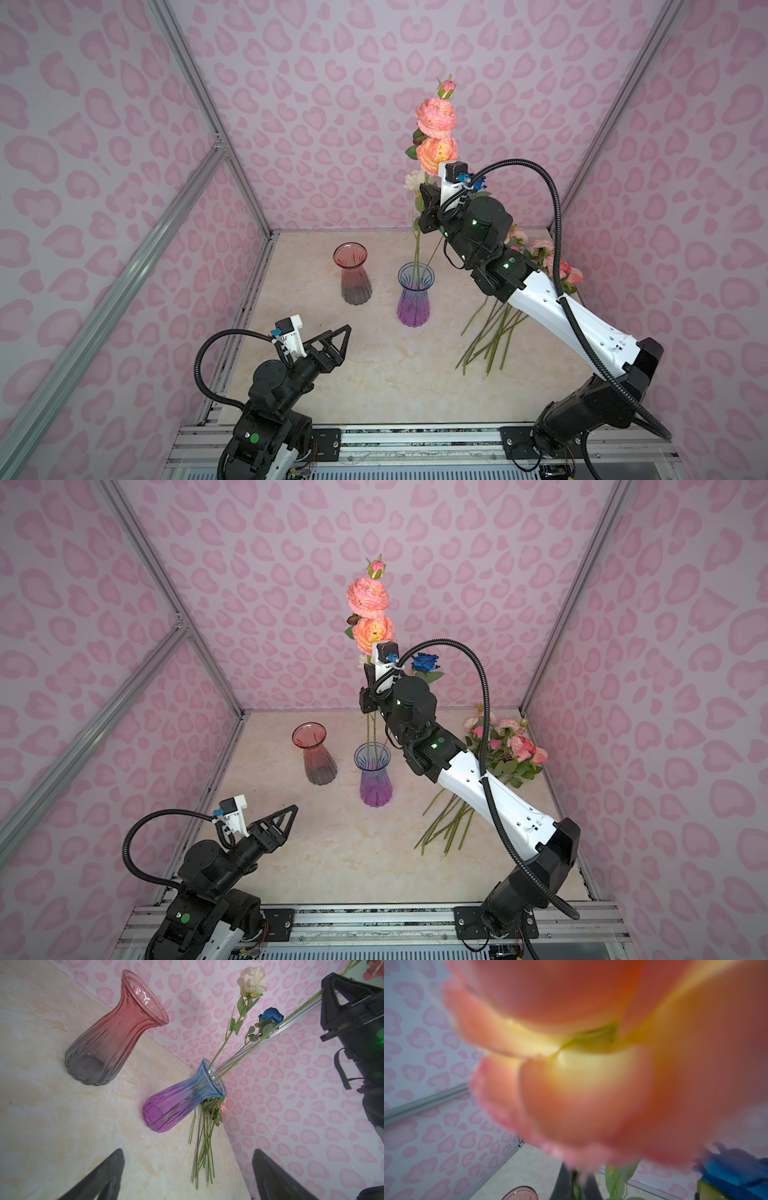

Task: Arrange the flowers into the vase
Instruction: 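Carry the peach rose over the purple-blue vase and drop it in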

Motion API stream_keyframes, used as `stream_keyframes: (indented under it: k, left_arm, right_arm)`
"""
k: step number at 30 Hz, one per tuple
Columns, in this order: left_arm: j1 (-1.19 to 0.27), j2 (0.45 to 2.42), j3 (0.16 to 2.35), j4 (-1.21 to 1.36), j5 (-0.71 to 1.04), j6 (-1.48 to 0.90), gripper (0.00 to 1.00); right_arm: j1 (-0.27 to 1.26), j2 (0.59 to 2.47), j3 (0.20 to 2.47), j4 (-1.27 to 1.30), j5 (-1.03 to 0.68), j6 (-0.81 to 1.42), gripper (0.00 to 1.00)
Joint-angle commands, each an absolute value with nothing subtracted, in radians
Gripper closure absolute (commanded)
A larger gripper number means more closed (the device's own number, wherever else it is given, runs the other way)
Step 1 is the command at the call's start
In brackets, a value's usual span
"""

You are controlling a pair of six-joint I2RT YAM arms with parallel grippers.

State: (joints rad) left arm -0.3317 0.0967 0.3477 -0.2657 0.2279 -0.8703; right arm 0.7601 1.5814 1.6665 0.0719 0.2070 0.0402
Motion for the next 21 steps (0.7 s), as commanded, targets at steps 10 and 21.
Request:
stream_keyframes:
  k: [10, 21]
  left_arm:
    - [-0.330, 0.121, 0.324, -0.229, 0.217, -0.870, 0.03]
    - [-0.330, 0.181, 0.365, -0.216, 0.231, -0.848, 0.03]
  right_arm:
    - [0.799, 1.567, 1.424, -0.005, 0.200, -0.029, 0.92]
    - [0.863, 1.544, 1.477, -0.122, 0.344, -0.004, 0.69]
